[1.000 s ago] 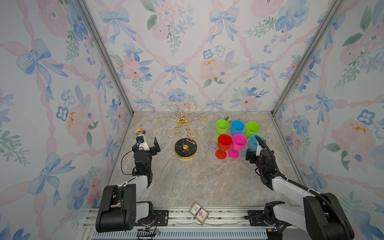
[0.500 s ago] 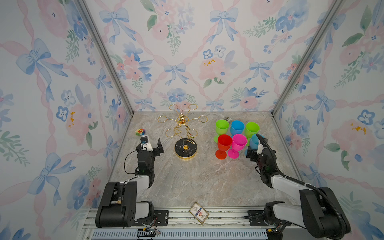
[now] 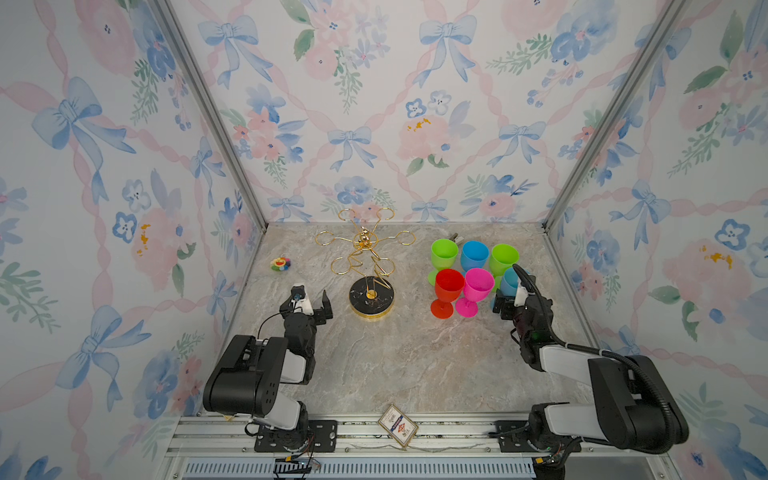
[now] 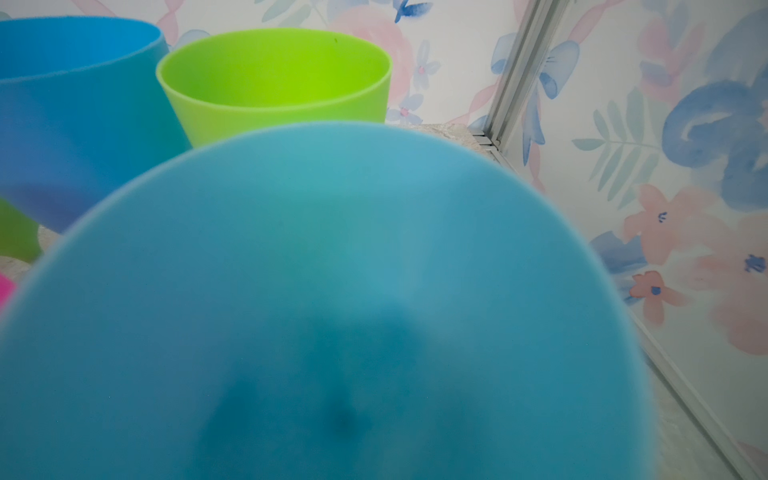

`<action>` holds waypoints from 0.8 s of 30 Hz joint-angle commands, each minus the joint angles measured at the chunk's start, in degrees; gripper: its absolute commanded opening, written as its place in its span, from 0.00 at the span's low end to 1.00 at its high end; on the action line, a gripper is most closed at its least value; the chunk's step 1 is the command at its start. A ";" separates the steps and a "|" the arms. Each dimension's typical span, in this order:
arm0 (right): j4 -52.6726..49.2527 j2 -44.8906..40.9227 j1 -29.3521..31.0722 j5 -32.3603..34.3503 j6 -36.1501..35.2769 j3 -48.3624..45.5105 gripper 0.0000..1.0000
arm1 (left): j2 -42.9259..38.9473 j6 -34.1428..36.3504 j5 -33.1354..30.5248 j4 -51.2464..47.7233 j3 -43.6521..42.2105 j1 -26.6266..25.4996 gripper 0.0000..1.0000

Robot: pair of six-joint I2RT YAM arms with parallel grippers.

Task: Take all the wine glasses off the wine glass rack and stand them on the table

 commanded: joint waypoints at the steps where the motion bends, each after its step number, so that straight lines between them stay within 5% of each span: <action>1: 4.89 1.67 -0.49 -1.37 -1.04 0.71 0.97 | 0.82 0.55 -0.10 6.61 -0.39 -0.21 0.98; 11: 20.52 11.17 -0.10 -2.70 -2.28 -2.38 0.97 | 1.18 0.44 -0.76 6.47 -0.09 -0.29 0.98; 24: 12.85 10.48 0.19 -1.21 -2.06 1.01 0.97 | 1.14 0.41 -1.57 5.40 0.48 -0.56 0.98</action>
